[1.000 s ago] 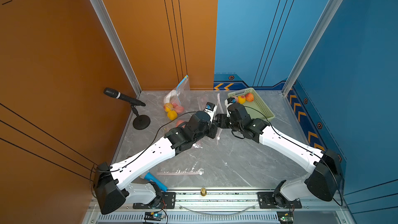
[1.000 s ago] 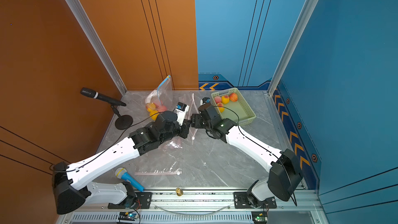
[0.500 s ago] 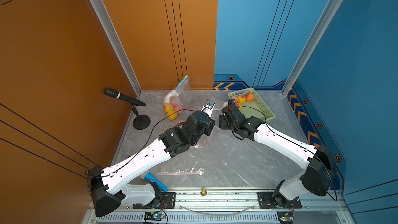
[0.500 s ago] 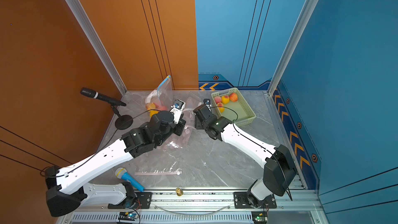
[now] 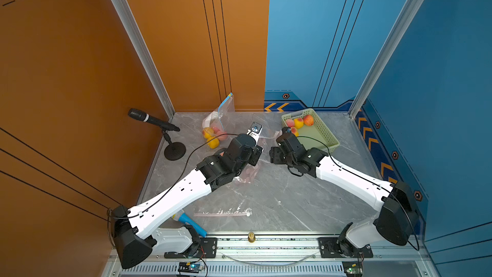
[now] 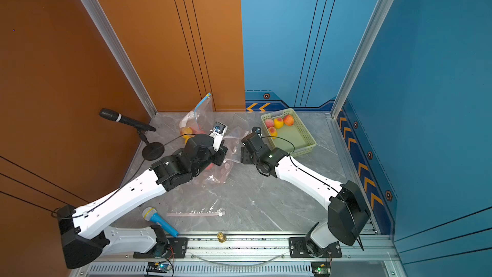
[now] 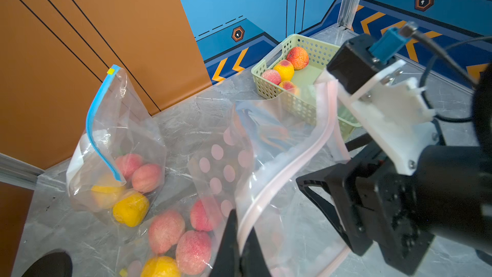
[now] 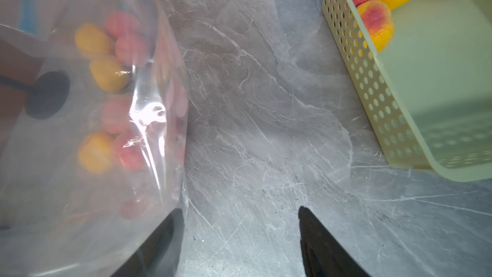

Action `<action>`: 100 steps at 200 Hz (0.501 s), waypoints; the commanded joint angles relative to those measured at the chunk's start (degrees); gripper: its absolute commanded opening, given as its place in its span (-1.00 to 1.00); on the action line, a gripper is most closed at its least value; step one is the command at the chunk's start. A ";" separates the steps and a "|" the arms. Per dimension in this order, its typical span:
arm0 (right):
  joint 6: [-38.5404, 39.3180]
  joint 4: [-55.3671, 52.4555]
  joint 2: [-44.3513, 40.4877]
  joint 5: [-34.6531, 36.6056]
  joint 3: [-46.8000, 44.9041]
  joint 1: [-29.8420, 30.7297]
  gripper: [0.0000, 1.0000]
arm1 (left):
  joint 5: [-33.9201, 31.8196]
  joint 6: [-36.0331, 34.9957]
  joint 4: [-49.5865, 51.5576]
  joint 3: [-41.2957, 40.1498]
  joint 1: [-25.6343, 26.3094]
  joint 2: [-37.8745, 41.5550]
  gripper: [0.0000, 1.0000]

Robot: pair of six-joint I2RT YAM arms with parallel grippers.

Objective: Place the peach in a zip-top bag and seal the zipper
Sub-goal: Open the zipper of the food storage bag at the center of the board.

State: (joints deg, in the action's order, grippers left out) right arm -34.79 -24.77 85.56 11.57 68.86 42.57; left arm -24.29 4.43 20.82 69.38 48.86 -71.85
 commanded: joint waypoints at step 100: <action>-13.59 15.37 -0.39 3.28 -8.11 1.94 0.68 | 7.71 23.38 0.70 0.58 -0.47 -7.73 -1.00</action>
State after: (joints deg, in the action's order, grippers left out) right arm -42.24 -11.88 84.99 9.23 63.40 43.03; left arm -16.23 19.46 20.84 68.27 48.69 -78.06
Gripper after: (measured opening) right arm 0.844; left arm 0.050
